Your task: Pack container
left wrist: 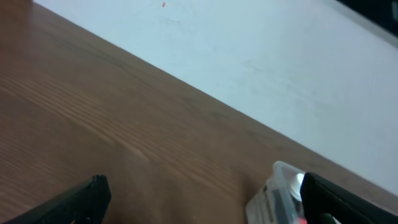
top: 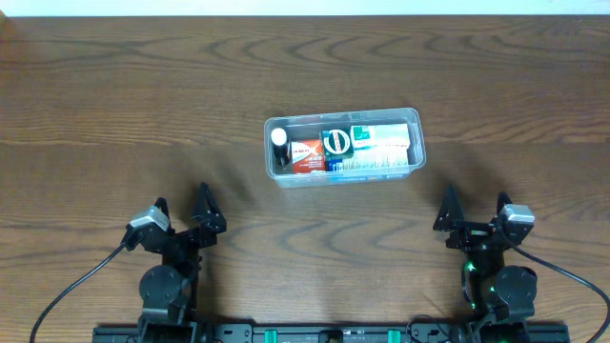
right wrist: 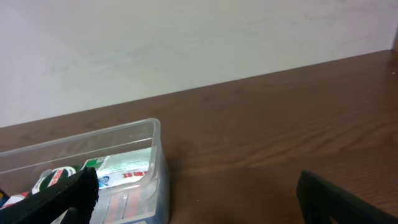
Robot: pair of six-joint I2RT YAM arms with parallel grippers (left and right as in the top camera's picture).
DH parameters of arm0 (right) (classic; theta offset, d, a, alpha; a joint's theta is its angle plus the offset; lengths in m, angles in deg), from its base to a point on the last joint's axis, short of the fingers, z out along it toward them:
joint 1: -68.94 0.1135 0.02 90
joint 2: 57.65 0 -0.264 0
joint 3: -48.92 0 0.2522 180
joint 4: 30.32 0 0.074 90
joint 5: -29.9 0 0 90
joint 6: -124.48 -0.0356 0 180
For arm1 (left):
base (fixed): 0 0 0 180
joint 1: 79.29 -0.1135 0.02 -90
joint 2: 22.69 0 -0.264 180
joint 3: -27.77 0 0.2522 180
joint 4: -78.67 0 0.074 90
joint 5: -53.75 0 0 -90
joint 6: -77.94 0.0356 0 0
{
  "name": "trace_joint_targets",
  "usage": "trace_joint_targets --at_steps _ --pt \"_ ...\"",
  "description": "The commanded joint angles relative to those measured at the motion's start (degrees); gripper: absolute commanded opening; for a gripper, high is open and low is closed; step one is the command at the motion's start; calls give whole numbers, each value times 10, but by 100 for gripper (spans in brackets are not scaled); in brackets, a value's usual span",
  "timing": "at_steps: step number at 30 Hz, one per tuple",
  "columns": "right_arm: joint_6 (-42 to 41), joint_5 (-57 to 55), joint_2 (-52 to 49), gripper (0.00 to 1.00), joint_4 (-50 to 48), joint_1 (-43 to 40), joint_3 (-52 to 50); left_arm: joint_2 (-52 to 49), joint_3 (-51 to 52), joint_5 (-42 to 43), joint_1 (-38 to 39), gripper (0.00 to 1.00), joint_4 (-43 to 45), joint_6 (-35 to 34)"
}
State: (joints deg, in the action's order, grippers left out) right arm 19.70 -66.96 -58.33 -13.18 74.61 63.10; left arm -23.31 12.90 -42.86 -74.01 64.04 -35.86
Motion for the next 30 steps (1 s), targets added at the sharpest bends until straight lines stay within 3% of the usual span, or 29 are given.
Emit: trace_joint_targets --at_steps 1,7,30 --pt "7 3 4 99 3 -5 -1 5 9 56 -22 98 -30 81" --pt "7 3 4 99 3 -5 -1 5 9 82 -33 98 -31 151" --pt "7 3 4 99 3 -5 -1 4 9 81 -30 98 -31 152"
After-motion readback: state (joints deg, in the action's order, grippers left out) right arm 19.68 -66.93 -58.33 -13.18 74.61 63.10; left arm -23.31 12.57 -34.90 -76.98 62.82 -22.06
